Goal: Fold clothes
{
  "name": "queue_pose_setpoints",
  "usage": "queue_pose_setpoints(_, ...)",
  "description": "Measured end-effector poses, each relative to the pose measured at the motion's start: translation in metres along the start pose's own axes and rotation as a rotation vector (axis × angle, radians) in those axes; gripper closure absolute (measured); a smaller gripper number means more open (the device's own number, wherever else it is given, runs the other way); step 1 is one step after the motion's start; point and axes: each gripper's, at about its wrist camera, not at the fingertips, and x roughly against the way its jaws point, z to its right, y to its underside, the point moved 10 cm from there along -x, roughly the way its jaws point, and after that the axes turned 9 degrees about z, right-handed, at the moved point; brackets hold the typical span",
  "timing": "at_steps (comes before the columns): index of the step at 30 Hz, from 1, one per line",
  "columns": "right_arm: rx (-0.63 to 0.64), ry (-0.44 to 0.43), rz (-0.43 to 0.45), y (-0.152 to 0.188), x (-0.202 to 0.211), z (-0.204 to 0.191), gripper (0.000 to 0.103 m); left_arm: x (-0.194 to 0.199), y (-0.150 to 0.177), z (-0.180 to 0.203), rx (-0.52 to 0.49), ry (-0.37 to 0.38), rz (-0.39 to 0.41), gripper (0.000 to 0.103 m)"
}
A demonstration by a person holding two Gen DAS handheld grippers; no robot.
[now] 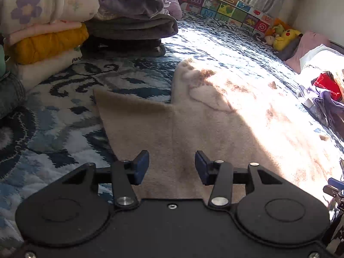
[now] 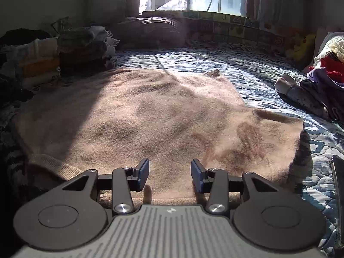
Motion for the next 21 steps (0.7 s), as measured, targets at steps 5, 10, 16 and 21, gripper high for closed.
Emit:
queue_pose_setpoints(5,-0.075,0.006,-0.058,0.011,-0.012,0.011,0.059,-0.052,0.021,0.02,-0.196,-0.022,-0.206,0.062)
queue_pose_setpoints(10,-0.082,-0.001,-0.041,0.012,-0.011,0.011,0.059,-0.046,-0.032,0.015,-0.164,-0.031,-0.044,0.064)
queue_pose_setpoints(16,-0.137,0.02,0.038,-0.003,-0.006,0.025,0.059,-0.089,-0.016,-0.05,0.07,-0.16,-0.115,0.046)
queue_pose_setpoints(21,-0.203,0.097,0.16,-0.025,0.005,0.059,0.059,-0.054,-0.032,-0.031,0.159,-0.17,-0.067,0.049)
